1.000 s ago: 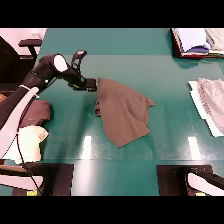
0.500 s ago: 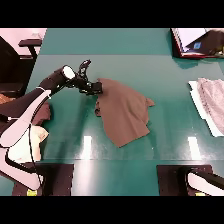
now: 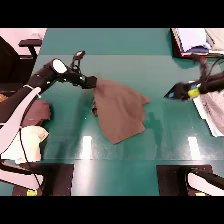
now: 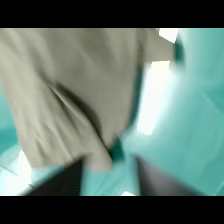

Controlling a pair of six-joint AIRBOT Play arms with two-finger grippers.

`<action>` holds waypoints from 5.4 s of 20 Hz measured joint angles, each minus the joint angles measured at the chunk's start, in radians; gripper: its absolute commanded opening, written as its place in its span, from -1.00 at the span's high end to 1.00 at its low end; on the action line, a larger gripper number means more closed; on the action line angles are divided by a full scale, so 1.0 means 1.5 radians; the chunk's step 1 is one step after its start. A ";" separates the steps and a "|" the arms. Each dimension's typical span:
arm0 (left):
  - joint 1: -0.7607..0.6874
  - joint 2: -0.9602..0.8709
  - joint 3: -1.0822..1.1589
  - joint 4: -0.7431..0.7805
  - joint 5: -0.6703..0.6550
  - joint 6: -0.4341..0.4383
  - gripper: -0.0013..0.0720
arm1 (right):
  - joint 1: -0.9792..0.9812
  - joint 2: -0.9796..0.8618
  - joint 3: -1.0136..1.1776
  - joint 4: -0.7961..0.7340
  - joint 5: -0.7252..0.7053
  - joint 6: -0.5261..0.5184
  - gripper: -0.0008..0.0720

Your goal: Fold the shirts.

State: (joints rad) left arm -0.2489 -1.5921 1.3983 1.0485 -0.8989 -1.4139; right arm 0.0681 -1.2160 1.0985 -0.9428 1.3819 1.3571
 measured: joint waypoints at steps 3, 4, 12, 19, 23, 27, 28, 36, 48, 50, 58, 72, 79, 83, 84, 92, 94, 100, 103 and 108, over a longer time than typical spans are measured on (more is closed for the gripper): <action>0.003 0.026 0.001 0.027 -0.022 0.010 0.90 | 0.023 -0.027 -0.106 0.032 -0.049 0.004 -0.17; 0.004 0.031 0.001 0.031 -0.027 0.012 0.91 | 0.038 -0.043 -0.130 0.047 -0.068 0.003 -0.17; 0.005 0.042 0.002 0.046 -0.062 0.017 0.90 | 0.183 -0.199 -0.101 0.121 -0.174 -0.011 0.64; 0.006 0.123 0.024 0.069 -0.095 0.021 0.91 | 0.205 -0.213 0.055 0.064 -0.151 -0.013 0.92; 0.006 0.257 0.117 0.107 -0.099 0.025 0.91 | 0.144 -0.119 0.229 0.008 -0.053 -0.013 0.92; 0.004 0.373 0.224 0.110 -0.087 0.035 0.91 | 0.087 -0.040 0.453 -0.016 0.001 0.002 0.92; 0.004 0.391 0.241 0.108 -0.086 0.036 0.91 | 0.079 -0.031 0.501 -0.023 0.007 0.005 0.92; -0.006 0.413 0.205 0.078 -0.186 0.039 0.91 | 0.084 -0.001 0.517 -0.096 0.035 0.040 0.92; -0.240 0.407 -0.279 0.005 -0.220 0.037 -0.54 | 0.116 0.005 0.243 -0.193 0.061 0.059 0.92; -0.246 0.407 -0.290 -0.003 -0.203 0.037 -0.54 | 0.116 0.005 0.231 -0.192 0.057 0.059 0.92; 0.010 0.364 -0.225 0.065 -0.131 0.013 -0.54 | 0.117 0.005 0.219 -0.192 0.049 0.058 0.92; 0.186 0.047 -0.211 -0.050 -0.128 0.118 -0.54 | 0.117 0.005 0.218 -0.187 0.041 0.058 0.92; 0.141 0.038 -0.188 -0.043 -0.117 0.126 0.91 | 0.116 0.005 0.222 -0.187 0.039 0.062 0.92; 0.155 0.107 -0.097 -0.052 -0.125 0.122 0.91 | 0.099 0.005 0.284 -0.190 0.040 0.062 0.92; 0.163 0.138 -0.062 -0.053 -0.127 0.121 0.91 | 0.092 0.005 0.316 -0.190 0.041 0.062 0.92; 0.202 0.416 0.225 -0.051 -0.102 0.116 0.91 | 0.064 0.026 0.635 -0.190 0.074 0.062 0.92; 0.204 0.464 0.282 -0.051 -0.092 0.115 0.91 | 0.063 0.065 0.644 -0.191 0.053 0.062 0.92; 0.205 0.518 0.411 -0.048 -0.078 0.097 0.91 | 0.062 0.165 0.622 -0.229 -0.010 0.067 0.92; 0.205 0.505 0.424 -0.035 -0.077 0.086 0.91 | 0.062 0.150 0.653 -0.247 0.021 0.083 0.92; 0.205 0.408 0.379 -0.012 -0.124 0.064 0.91 | 0.062 0.072 0.594 -0.261 0.095 0.124 0.92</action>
State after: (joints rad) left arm 0.0593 -0.9806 1.9663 1.0306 -1.0855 -1.3178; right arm 0.1604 -1.1076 1.9900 -1.3350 1.5246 1.5425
